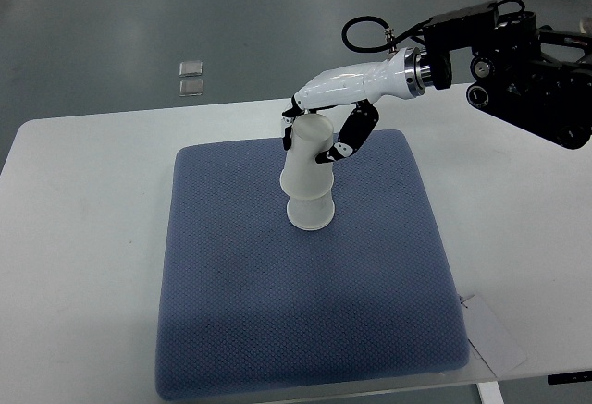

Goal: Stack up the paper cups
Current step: 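Lower the held cup down over the cup on the pad, then open the right hand's fingers and release the stacked cup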

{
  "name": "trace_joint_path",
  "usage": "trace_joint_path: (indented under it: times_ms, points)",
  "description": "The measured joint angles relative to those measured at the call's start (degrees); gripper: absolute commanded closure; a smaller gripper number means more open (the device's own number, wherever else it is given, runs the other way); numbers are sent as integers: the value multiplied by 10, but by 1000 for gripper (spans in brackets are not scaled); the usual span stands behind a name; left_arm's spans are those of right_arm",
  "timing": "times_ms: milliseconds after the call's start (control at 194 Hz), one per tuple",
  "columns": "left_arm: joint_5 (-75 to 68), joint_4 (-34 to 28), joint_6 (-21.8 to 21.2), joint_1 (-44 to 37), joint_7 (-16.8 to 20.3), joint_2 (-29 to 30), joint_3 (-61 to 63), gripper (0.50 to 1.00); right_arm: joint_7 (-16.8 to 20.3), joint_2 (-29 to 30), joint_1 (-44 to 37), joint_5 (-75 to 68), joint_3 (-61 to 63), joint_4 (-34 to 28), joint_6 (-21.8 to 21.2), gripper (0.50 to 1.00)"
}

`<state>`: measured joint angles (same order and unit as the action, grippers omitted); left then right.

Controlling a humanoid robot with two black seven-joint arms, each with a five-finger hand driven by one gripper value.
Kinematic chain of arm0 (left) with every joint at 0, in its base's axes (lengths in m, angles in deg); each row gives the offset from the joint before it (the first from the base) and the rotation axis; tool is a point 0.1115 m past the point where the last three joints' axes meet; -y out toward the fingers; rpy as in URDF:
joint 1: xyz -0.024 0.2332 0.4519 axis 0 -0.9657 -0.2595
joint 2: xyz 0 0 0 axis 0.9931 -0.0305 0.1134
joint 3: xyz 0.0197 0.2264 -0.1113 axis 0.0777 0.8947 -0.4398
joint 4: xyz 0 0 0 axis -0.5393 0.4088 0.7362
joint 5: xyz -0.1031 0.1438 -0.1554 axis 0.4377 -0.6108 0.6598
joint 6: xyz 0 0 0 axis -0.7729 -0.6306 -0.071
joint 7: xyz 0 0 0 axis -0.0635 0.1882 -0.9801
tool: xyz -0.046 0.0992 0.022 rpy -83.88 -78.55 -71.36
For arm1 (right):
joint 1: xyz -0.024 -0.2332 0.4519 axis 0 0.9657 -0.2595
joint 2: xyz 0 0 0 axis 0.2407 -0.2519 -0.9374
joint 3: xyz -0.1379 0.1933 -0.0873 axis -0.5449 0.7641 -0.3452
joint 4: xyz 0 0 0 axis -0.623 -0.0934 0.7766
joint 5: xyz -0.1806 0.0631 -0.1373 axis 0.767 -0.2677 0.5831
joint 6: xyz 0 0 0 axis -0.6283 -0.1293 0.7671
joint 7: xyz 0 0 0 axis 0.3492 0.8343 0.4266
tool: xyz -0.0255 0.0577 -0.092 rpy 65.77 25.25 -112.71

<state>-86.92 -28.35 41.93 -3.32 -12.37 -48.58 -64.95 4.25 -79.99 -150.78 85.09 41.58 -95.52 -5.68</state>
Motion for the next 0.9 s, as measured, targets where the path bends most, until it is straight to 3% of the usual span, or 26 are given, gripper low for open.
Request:
trace_joint_path:
  times_ms: [103, 154, 499, 654, 726, 808, 901]
  points:
    - [0, 0, 0, 0, 0, 0, 0, 500, 0, 1, 7, 1, 0, 1, 0, 998]
    - [0, 0, 0, 0, 0, 0, 0, 500, 1, 1, 10, 1, 0, 1, 0, 963]
    - [0, 0, 0, 0, 0, 0, 0, 500, 16, 7, 29, 1, 2, 10, 26, 852]
    - [0, 0, 0, 0, 0, 0, 0, 500, 19, 13, 31, -1, 2, 12, 34, 734]
    - [0, 0, 0, 0, 0, 0, 0, 500, 23, 13, 31, -2, 3, 12, 34, 644]
    - [0, 0, 0, 0, 0, 0, 0, 500, 29, 13, 31, -4, 3, 12, 32, 603]
    - [0, 0, 0, 0, 0, 0, 0, 500, 32, 11, 31, -6, 4, 12, 28, 597]
